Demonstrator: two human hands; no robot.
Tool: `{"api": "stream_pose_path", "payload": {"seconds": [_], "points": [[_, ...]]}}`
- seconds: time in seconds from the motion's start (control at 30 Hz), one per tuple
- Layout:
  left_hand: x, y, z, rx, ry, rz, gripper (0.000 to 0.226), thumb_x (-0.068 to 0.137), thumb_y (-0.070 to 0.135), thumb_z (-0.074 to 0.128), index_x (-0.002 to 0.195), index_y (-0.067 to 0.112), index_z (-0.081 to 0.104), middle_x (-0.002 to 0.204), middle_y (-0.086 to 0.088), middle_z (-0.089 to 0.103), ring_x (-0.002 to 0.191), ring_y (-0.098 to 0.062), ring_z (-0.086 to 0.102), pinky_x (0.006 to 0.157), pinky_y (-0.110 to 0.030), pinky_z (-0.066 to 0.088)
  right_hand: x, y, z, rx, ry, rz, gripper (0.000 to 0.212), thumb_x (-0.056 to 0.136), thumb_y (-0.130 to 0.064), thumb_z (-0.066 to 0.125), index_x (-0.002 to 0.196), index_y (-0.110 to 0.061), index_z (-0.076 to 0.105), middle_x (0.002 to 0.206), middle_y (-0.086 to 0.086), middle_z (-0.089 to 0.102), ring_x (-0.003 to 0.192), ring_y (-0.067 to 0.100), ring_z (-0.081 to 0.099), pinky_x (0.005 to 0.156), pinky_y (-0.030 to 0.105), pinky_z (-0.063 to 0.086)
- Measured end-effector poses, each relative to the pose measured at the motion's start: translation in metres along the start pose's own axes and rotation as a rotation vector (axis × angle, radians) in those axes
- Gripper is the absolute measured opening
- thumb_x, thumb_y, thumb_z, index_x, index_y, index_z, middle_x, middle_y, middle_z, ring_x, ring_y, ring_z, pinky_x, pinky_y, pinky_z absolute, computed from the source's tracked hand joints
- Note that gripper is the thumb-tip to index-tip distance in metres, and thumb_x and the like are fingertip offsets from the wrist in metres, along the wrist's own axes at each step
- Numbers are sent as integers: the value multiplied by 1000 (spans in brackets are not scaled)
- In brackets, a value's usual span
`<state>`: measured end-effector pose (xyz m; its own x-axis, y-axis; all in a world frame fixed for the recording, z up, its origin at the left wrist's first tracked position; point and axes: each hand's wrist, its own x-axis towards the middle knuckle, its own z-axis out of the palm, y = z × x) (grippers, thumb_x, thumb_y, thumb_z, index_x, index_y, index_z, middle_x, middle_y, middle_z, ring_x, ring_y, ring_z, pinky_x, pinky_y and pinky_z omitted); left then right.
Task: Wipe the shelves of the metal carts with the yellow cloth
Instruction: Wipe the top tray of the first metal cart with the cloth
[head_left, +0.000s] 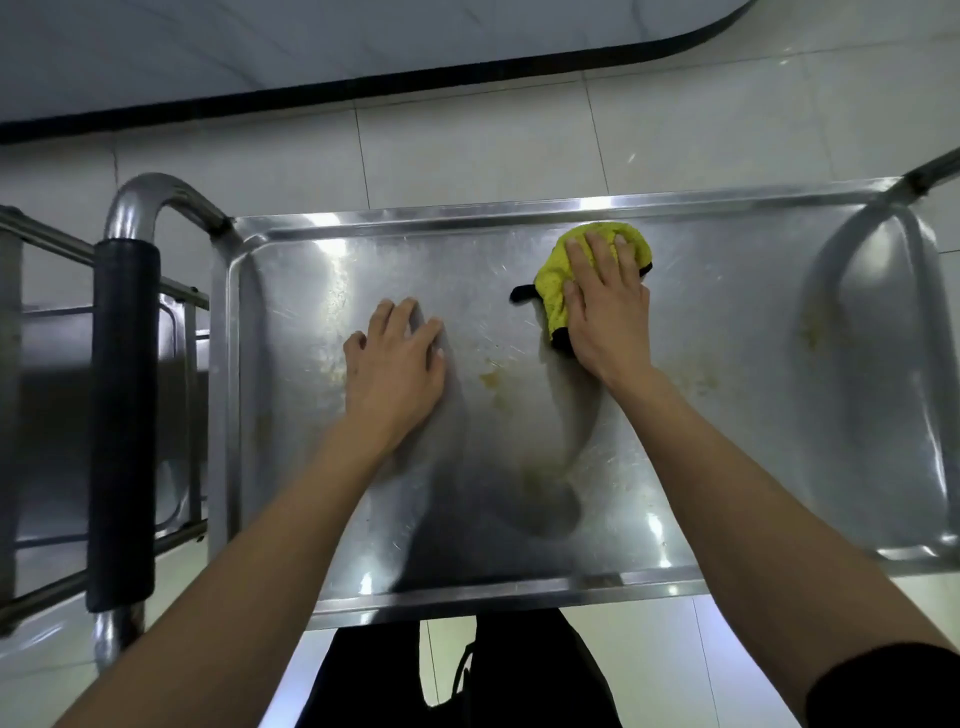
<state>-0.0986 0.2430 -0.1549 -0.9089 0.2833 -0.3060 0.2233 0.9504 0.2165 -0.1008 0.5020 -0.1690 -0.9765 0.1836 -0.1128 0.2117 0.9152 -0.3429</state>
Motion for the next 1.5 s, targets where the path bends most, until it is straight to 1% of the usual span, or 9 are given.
{"api": "stream_pose_path", "payload": {"seconds": [0.13, 0.33, 0.53, 0.8, 0.97, 1.07, 1.17, 1.37, 1.5], "points": [[-13, -24, 0, 18, -19, 51, 46, 99, 40, 44, 142, 25, 48, 156, -4, 31, 148, -26, 20, 110, -56, 31, -19, -26, 13, -27, -36, -44, 50, 105, -31, 33, 155, -27, 25, 164, -3, 15, 152, 24, 4, 112, 47, 28], [-48, -72, -5, -29, 30, -120, 42, 97, 37, 49, 137, 23, 51, 155, -8, 35, 148, -31, 22, 114, -59, 28, -37, -93, 45, -55, -76, -157, 51, 105, -31, 32, 155, -26, 24, 163, -1, 16, 152, 27, 6, 111, 48, 30], [-87, -110, -10, -44, 71, -266, 39, 92, 35, 53, 126, 18, 56, 143, -8, 41, 139, -30, 30, 108, -54, 33, -43, -162, 76, -76, -134, -292, 52, 103, -30, 32, 155, -26, 24, 164, -1, 16, 152, 29, 6, 112, 50, 29], [-106, -123, -11, -92, 65, -359, 49, 93, 33, 49, 139, 15, 47, 154, -9, 32, 148, -30, 21, 114, -45, 29, -33, -241, 103, -53, -225, -427, 50, 103, -27, 40, 152, -27, 30, 164, 0, 18, 152, 30, 5, 114, 52, 24], [-108, -122, -8, -156, 79, -376, 58, 94, 30, 48, 149, 16, 37, 160, -9, 25, 152, -28, 11, 121, -46, 19, -24, -276, 108, -63, -257, -532, 51, 103, -28, 40, 153, -28, 30, 163, -1, 19, 152, 30, 6, 118, 50, 20], [-110, -119, -6, -163, 81, -375, 58, 96, 30, 47, 150, 15, 35, 162, -10, 22, 154, -28, 7, 122, -47, 15, -22, -278, 107, -58, -262, -566, 52, 103, -28, 42, 153, -28, 30, 163, -1, 20, 152, 30, 7, 119, 50, 20], [-111, -118, -5, -142, 81, -370, 58, 94, 30, 47, 150, 18, 37, 162, -9, 24, 153, -28, 9, 121, -47, 18, -24, -266, 104, -28, -248, -561, 51, 102, -28, 42, 153, -28, 32, 163, 0, 22, 152, 29, 8, 119, 48, 21], [-99, -112, -6, -72, 68, -378, 53, 90, 34, 52, 139, 14, 46, 151, -10, 35, 148, -32, 19, 114, -54, 27, -41, -223, 96, 26, -125, -415, 48, 100, -27, 43, 149, -28, 39, 161, -1, 27, 151, 27, 13, 118, 45, 24], [-82, -88, -6, -57, 81, -274, 55, 89, 35, 53, 140, 17, 46, 152, -9, 38, 146, -32, 23, 112, -55, 30, -46, -177, 81, 31, -88, -329, 50, 100, -27, 43, 149, -29, 38, 161, -2, 26, 152, 26, 11, 118, 45, 24]]}}
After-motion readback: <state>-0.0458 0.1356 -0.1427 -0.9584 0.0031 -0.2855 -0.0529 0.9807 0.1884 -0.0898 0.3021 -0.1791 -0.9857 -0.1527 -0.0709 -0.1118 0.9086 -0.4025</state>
